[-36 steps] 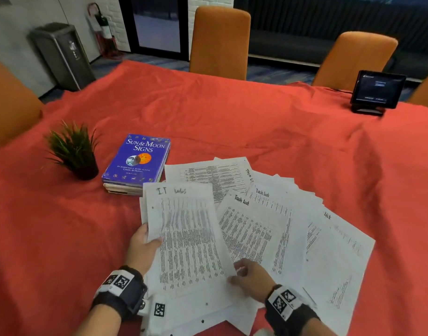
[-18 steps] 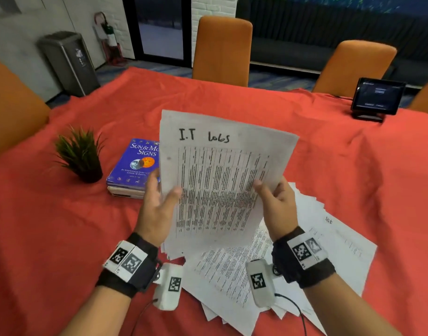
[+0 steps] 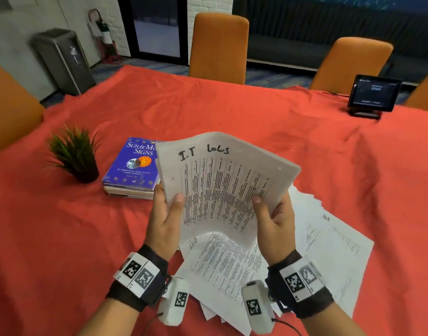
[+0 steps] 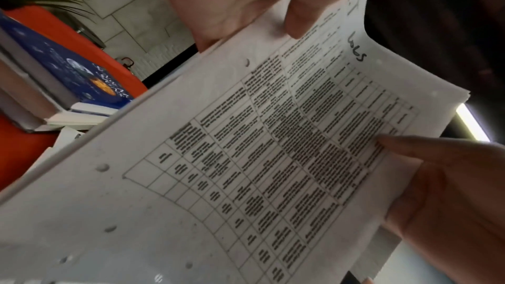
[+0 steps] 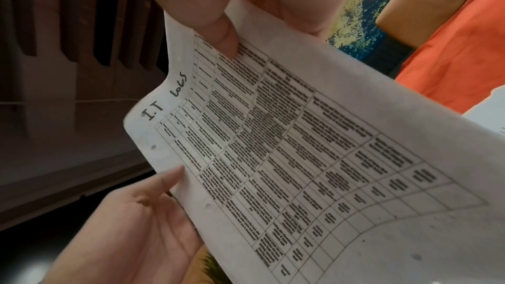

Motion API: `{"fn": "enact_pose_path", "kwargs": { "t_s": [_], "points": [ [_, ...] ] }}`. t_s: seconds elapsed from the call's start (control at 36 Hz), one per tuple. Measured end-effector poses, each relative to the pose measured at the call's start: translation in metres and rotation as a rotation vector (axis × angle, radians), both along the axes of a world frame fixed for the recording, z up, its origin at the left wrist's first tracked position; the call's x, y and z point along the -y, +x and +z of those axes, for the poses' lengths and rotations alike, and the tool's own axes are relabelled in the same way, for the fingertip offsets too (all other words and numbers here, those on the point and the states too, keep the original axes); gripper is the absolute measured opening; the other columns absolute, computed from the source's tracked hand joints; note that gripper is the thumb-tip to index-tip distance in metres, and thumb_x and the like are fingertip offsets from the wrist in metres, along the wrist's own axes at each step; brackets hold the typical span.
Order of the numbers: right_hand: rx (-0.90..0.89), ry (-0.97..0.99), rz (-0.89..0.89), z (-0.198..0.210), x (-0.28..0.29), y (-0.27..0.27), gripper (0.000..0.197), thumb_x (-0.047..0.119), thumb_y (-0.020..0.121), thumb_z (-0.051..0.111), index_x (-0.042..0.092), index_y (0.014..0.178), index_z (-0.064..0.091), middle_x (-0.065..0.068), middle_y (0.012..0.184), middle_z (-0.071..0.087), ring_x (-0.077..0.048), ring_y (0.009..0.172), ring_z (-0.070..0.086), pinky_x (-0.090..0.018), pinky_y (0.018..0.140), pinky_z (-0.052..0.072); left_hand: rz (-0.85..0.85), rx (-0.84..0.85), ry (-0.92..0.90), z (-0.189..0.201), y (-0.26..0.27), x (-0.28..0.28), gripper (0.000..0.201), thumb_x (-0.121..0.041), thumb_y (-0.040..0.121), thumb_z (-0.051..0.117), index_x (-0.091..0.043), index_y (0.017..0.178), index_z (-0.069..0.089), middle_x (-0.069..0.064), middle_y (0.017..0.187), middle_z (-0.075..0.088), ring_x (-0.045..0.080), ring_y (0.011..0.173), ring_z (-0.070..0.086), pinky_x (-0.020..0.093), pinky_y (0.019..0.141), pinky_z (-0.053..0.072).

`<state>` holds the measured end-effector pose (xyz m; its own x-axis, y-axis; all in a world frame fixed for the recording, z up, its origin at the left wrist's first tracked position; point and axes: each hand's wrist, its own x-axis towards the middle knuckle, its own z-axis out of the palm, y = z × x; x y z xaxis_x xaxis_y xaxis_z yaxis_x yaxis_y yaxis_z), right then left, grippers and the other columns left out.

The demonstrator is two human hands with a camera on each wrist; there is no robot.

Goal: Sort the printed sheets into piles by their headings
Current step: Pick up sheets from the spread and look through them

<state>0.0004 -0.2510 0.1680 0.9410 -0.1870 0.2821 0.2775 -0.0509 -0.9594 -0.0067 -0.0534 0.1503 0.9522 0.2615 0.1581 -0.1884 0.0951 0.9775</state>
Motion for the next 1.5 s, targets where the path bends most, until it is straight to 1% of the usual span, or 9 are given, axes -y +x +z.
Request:
{"fn": "enact_pose_path", "kwargs": {
  "t_s": [0.28, 0.39, 0.47, 0.78, 1.0, 1.14, 1.25, 1.33, 1.5],
  "points": [
    [-0.172, 0.017, 0.024, -0.026, 0.006, 0.001, 0.03, 0.022, 0.082, 0.061, 0.021, 0.112, 0.053, -0.003, 0.105, 0.067, -0.014, 0.096, 0.067, -0.03, 0.078, 0.055, 0.01, -0.1, -0.015, -0.023, 0.001, -0.001, 0.064, -0.028, 0.081, 0.056, -0.018, 0.14, 0.037, 0.006, 0.136, 0.056, 0.023, 0.128, 0.051, 0.052, 0.113, 0.032],
    [-0.243, 0.04, 0.01, -0.033, 0.004, 0.003, 0.039, 0.023, 0.082, 0.058, 0.015, 0.12, 0.054, -0.005, 0.111, 0.068, -0.02, 0.103, 0.066, -0.04, 0.086, 0.055, -0.028, -0.124, -0.051, -0.034, 0.004, 0.004, 0.044, -0.016, 0.082, 0.05, -0.036, 0.122, 0.05, -0.01, 0.116, 0.069, 0.006, 0.11, 0.063, 0.021, 0.093, 0.047],
    [-0.282, 0.068, 0.018, -0.034, 0.004, 0.004, 0.029, 0.019, 0.078, 0.05, 0.016, 0.104, 0.061, 0.0, 0.103, 0.071, -0.016, 0.096, 0.068, -0.039, 0.083, 0.056, -0.025, -0.136, -0.072, -0.035, 0.002, 0.008, 0.038, -0.013, 0.081, 0.046, -0.038, 0.109, 0.054, -0.02, 0.1, 0.072, -0.003, 0.094, 0.065, 0.008, 0.076, 0.047],
    [-0.364, 0.039, 0.024, -0.047, 0.004, -0.006, 0.03, 0.004, 0.091, 0.043, 0.018, 0.108, 0.064, 0.002, 0.107, 0.072, -0.016, 0.101, 0.067, -0.044, 0.091, 0.055, 0.003, -0.245, -0.067, -0.059, -0.005, 0.008, 0.042, -0.015, 0.085, 0.047, -0.023, 0.126, 0.049, -0.007, 0.114, 0.067, -0.003, 0.099, 0.064, 0.007, 0.081, 0.047],
    [-0.324, 0.003, 0.041, -0.036, -0.012, 0.002, 0.025, 0.003, 0.095, 0.049, 0.02, 0.1, 0.066, 0.002, 0.101, 0.073, -0.019, 0.097, 0.069, -0.041, 0.083, 0.056, 0.085, -0.208, 0.04, -0.048, -0.005, -0.023, 0.037, -0.018, 0.087, 0.049, -0.015, 0.125, 0.052, 0.002, 0.122, 0.065, 0.013, 0.113, 0.061, 0.03, 0.099, 0.044],
    [-0.396, -0.162, 0.153, -0.05, -0.041, 0.008, 0.014, 0.014, 0.095, 0.055, 0.016, 0.106, 0.061, -0.002, 0.101, 0.071, -0.021, 0.094, 0.069, -0.043, 0.084, 0.058, 0.147, -0.302, 0.241, -0.052, -0.011, -0.076, 0.012, -0.024, 0.084, 0.053, -0.019, 0.094, 0.058, 0.002, 0.094, 0.069, 0.016, 0.084, 0.063, 0.042, 0.082, 0.05],
    [-0.629, -0.3, 0.326, -0.072, -0.076, 0.001, 0.025, 0.014, 0.091, 0.056, 0.014, 0.116, 0.06, 0.002, 0.102, 0.071, -0.015, 0.088, 0.07, -0.036, 0.081, 0.06, 0.176, -0.452, 0.347, -0.076, -0.027, -0.126, 0.009, -0.013, 0.091, 0.053, -0.016, 0.096, 0.061, 0.007, 0.098, 0.071, 0.024, 0.091, 0.066, 0.043, 0.086, 0.052],
    [-0.785, -0.402, 0.427, -0.09, -0.105, -0.006, 0.024, 0.012, 0.088, 0.056, 0.014, 0.111, 0.062, 0.003, 0.098, 0.071, -0.014, 0.084, 0.07, -0.026, 0.071, 0.06, 0.199, -0.555, 0.401, -0.087, -0.045, -0.153, 0.012, -0.006, 0.092, 0.052, -0.014, 0.093, 0.061, 0.005, 0.091, 0.07, 0.025, 0.085, 0.065, 0.031, 0.071, 0.052],
    [-0.883, -0.555, 0.468, -0.115, -0.157, -0.015, 0.027, 0.012, 0.08, 0.052, 0.018, 0.102, 0.065, -0.005, 0.101, 0.073, -0.023, 0.089, 0.071, -0.041, 0.079, 0.061, 0.254, -0.672, 0.473, -0.1, -0.069, -0.192, 0.019, 0.005, 0.091, 0.045, -0.006, 0.094, 0.06, 0.004, 0.071, 0.059, 0.019, 0.056, 0.046, 0.011, 0.038, 0.035]
  ]
}}
